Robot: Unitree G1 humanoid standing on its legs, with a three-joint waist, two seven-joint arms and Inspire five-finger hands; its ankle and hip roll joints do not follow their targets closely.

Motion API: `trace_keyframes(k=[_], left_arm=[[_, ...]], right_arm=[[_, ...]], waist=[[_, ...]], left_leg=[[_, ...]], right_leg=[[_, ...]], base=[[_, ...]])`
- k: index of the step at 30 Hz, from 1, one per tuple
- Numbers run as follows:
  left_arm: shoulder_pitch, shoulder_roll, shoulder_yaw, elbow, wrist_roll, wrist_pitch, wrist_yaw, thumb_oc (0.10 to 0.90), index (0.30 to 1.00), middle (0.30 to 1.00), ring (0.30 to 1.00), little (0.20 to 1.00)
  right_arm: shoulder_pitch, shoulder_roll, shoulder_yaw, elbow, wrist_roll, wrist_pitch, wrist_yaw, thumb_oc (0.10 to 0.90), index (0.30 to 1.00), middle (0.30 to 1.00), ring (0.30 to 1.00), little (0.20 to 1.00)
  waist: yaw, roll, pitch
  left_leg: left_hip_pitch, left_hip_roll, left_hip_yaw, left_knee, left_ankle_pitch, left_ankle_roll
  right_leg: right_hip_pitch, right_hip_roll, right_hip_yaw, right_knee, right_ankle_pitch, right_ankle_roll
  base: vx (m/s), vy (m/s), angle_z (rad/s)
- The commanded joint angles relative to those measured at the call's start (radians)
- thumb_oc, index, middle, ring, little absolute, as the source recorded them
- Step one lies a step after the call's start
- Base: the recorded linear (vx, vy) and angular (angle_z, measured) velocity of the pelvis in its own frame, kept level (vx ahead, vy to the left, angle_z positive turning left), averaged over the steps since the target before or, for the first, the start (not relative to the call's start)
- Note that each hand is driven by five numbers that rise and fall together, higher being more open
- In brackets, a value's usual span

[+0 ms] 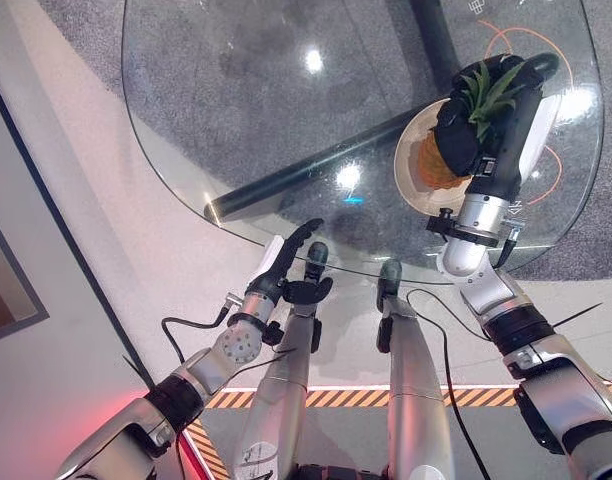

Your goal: Pick up the fruit to the plate

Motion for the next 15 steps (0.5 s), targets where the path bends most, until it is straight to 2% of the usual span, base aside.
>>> trace_keyframes(k=[1, 15], left_arm=[[0.016, -0.061, -0.027, -0.059, -0.031, -0.031, 0.017, 0.800, 0.900, 0.900, 0.900, 0.900], [-0.007, -0.071, -0.043, -0.044, -0.031, -0.044, 0.031, 0.800, 0.900, 0.900, 0.900, 0.900]], right_arm=[[-0.086, -0.056, -0.031, -0.103, -0.012, -0.120, -0.085, 0.100, 0.300, 0.300, 0.300, 0.200], [-0.083, -0.033, -0.014, -0.002, 0.002, -0.163, -0.097, 0.100, 0.300, 0.300, 0.300, 0.200]], waist=[[-0.036, 0.055, -0.027], [-0.033, 0.063, -0.027]], left_leg=[[0.009, -0.086, 0.069, 0.090, -0.127, 0.066], [0.002, -0.090, 0.069, 0.073, -0.114, 0.070]], right_leg=[[0.028, 0.046, -0.086, -0.155, 0.119, 0.035], [0.019, 0.047, -0.085, -0.169, 0.133, 0.034]], base=[[0.00, 0.000, 0.00], [0.00, 0.001, 0.01]])
